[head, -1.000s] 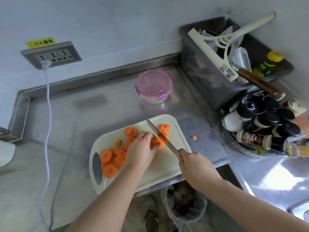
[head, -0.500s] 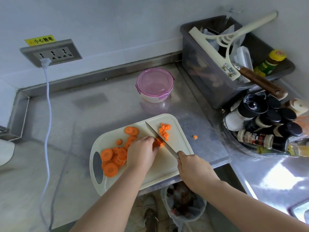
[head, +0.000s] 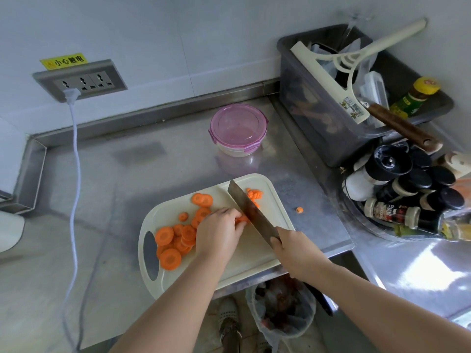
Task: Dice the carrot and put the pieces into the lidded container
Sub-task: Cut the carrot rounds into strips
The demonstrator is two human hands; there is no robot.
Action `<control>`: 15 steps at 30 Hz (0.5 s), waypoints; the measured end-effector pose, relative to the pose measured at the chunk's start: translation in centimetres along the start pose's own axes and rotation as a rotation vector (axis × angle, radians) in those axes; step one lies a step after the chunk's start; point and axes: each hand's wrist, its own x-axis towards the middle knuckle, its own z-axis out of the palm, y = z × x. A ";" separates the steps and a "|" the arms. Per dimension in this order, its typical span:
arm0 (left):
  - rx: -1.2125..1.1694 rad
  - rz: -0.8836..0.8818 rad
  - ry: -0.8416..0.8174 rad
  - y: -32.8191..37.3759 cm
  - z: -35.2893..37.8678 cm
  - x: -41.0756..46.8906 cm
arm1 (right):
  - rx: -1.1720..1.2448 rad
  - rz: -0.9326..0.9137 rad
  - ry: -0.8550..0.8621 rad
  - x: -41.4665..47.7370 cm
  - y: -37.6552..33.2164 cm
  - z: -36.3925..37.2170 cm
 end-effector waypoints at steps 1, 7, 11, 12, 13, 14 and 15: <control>0.000 -0.001 0.003 0.0 -0.1 0.0 | 0.016 -0.019 0.006 -0.1 0.1 -0.3; -0.042 -0.049 0.040 -0.3 -0.7 0.0 | -0.064 -0.109 0.093 -1.3 -0.1 -0.6; 0.014 -0.052 0.050 -1.1 -0.9 -0.1 | -0.128 -0.116 0.114 -2.0 -0.6 -0.2; 0.032 -0.044 0.044 -1.2 -0.8 -0.2 | -0.141 -0.112 0.113 -2.0 -0.6 0.0; 0.043 -0.037 0.036 -1.3 -0.7 -0.2 | -0.157 -0.113 0.114 -2.1 -0.7 0.0; 0.047 -0.031 0.028 -1.3 -0.5 -0.2 | -0.177 -0.117 0.109 -2.0 -0.7 0.1; 0.051 -0.022 0.023 -1.4 -0.4 -0.2 | -0.201 -0.125 0.101 -2.0 -0.8 0.1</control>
